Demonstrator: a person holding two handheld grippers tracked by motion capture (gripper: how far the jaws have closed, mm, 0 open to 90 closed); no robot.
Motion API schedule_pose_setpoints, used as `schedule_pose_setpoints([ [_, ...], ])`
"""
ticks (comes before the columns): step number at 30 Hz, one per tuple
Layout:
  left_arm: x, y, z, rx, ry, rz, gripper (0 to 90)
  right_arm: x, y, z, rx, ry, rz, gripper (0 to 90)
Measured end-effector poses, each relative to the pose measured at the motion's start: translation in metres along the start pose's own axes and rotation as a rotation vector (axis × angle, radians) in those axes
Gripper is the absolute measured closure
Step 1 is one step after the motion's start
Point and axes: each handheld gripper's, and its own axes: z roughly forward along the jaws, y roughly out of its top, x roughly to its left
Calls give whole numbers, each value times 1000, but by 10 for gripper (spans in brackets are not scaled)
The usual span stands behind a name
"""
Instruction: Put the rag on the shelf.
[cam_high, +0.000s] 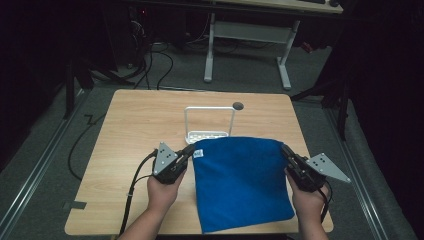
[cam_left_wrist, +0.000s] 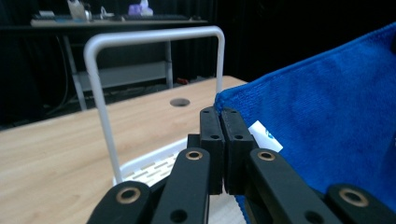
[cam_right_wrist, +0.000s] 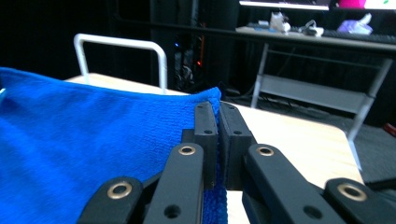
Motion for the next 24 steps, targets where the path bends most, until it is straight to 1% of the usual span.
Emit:
schedule_pose_setpoints([
  [1,1,3,-3,-9,6,4,889,3,2,0,-8,7,-4,875],
  [2,4,7,-8,-27,15,3,889,9,6,-1,-24,16,-5,875],
  [3,4,7,-8,-27,15,3,889,9,6,-1,-24,16,-5,875],
  [4,6,10,-12,-37,18,-3,889,14,10,-2,-37,27,-16,875],
  [5,9,14,-16,-51,29,-4,889,16,11,-2,-44,29,-21,875],
  [6,9,14,-16,-51,29,-4,889,16,11,-2,-44,29,-21,875],
  [9,13,22,-26,-76,59,10,889,24,18,-1,-69,49,-26,875],
  [11,15,25,-31,-92,73,14,890,26,20,-1,-79,58,-26,875],
  [13,18,28,-34,-106,75,5,889,29,23,-1,-88,63,-25,875],
  [17,19,33,-40,-122,80,6,889,33,28,-1,-107,75,-28,875],
  [18,20,37,-44,-131,80,6,889,35,31,-1,-122,80,-37,875],
  [20,20,38,-45,-135,78,6,890,37,33,-1,-126,82,-36,875],
  [21,20,40,-47,-140,77,8,889,39,35,-3,-139,87,-41,875],
  [23,21,43,-49,-149,79,10,890,39,36,-3,-142,87,-41,875],
  [24,21,45,-51,-154,82,10,890,40,38,-4,-152,90,-40,875],
])
